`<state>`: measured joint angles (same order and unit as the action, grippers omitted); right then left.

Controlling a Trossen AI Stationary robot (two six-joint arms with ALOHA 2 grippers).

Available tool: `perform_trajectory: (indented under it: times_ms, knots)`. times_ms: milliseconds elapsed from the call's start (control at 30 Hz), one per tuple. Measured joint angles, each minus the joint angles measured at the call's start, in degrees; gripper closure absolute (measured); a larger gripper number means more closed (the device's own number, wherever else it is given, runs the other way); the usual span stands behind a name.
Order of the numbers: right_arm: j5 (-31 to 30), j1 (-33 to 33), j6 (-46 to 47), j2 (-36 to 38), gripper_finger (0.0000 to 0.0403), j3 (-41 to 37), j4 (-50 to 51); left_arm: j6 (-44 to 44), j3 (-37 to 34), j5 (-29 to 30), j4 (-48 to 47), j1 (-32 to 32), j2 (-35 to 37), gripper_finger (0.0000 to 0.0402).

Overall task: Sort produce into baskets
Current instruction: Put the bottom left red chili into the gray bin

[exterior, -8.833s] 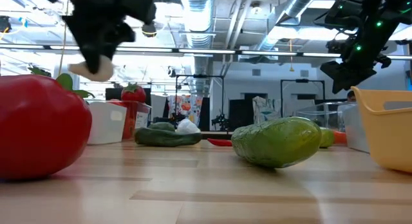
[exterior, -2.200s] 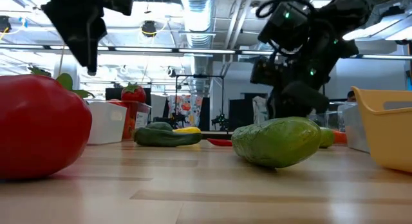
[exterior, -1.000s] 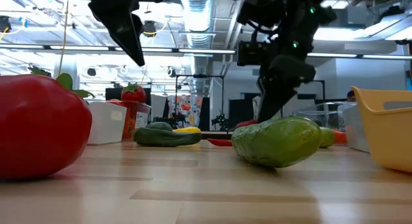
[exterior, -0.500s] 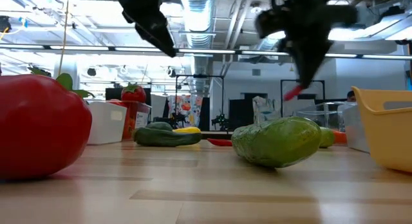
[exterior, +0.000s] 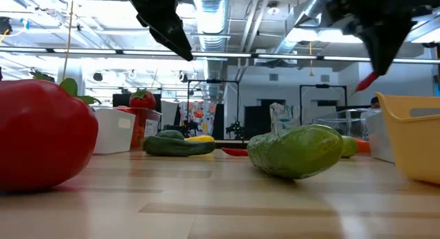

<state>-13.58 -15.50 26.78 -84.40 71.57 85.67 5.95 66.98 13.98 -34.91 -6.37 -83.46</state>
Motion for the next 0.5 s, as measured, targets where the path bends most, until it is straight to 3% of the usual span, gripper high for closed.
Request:
perform_trajectory:
  times_ms: [233, 367, 500]
  knots:
    - [1.92, -2.39, 15.26, 12.25, 0.0351, -9.74, 0.92, -0.32, -0.02, 0.05, 1.25, 0.02, 0.0, 0.0105]
    - [3.8, -3.32, 17.87, 15.18, 0.0341, -11.48, 1.0, -1.57, -0.02, 0.07, 4.77, 0.02, 0.0, 0.0105]
    - [4.45, -3.24, 17.98, 15.46, 0.0303, -11.54, 0.87, -3.77, -0.02, 0.11, 6.68, 0.02, 0.0, 0.0105]
